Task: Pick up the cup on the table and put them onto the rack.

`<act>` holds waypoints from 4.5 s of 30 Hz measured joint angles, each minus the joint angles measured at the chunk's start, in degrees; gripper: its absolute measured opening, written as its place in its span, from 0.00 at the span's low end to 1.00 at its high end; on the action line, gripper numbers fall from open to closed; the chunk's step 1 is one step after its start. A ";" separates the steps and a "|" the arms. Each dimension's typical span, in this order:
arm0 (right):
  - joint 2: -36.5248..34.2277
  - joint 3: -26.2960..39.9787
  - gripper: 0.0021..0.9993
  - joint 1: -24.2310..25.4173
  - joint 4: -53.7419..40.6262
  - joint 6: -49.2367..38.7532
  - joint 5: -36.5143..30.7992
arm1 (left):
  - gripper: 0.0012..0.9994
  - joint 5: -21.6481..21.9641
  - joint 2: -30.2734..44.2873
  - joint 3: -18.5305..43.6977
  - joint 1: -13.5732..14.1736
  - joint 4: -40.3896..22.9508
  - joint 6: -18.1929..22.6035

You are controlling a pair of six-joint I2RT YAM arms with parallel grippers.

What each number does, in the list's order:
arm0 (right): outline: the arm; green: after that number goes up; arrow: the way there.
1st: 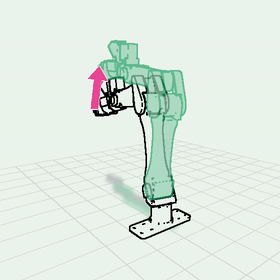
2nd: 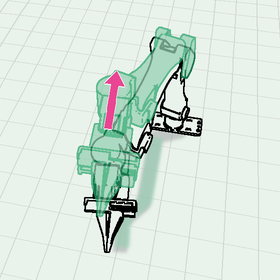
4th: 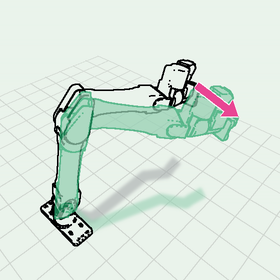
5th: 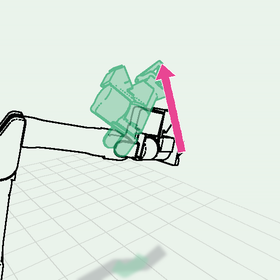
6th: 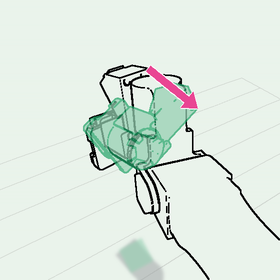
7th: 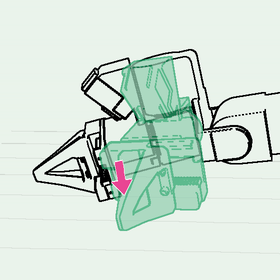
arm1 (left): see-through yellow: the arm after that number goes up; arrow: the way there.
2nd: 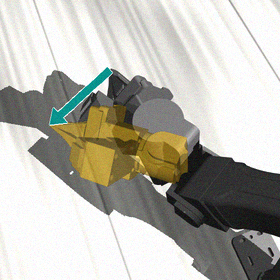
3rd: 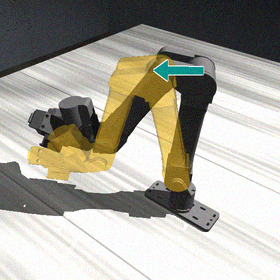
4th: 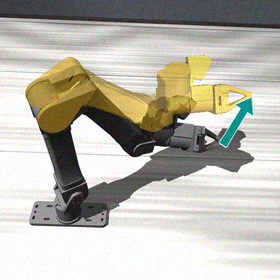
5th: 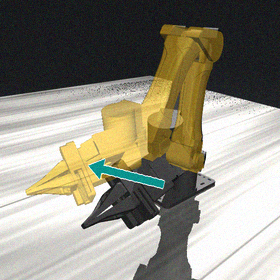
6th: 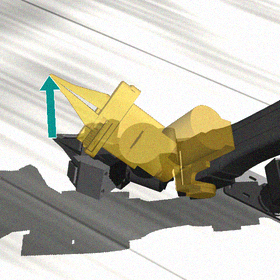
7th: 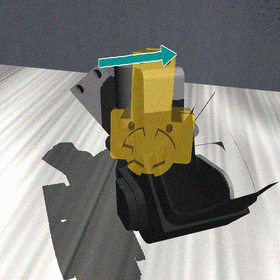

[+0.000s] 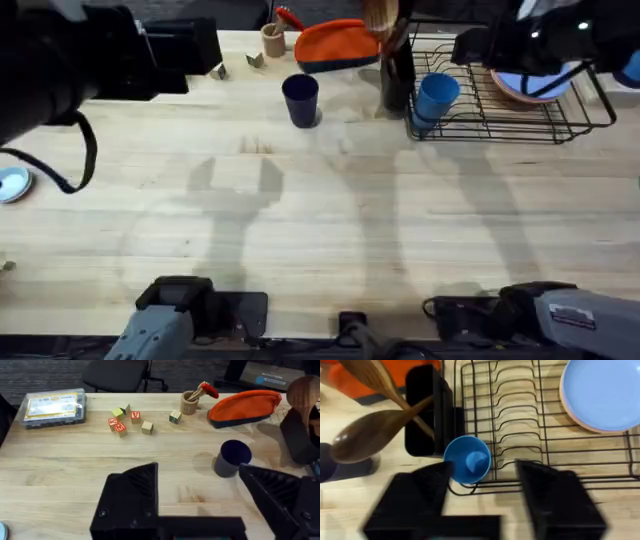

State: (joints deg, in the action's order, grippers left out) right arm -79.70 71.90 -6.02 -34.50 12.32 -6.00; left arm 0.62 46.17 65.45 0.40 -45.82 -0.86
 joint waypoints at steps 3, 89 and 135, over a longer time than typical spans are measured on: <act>4.63 0.00 0.98 0.00 -1.70 0.11 0.00 | 1.00 0.00 0.00 0.00 0.00 -0.01 0.00; 31.07 0.02 1.00 0.00 -21.11 0.11 0.00 | 0.99 -2.71 43.93 0.07 9.97 16.48 -9.46; 31.10 0.02 1.00 0.00 -21.23 0.13 0.00 | 0.04 -5.85 41.97 0.07 9.97 17.61 -9.88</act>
State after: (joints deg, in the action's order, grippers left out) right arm -48.60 71.92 -6.02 -55.73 12.45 -6.00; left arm -5.22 88.14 65.52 10.37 -28.21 -10.74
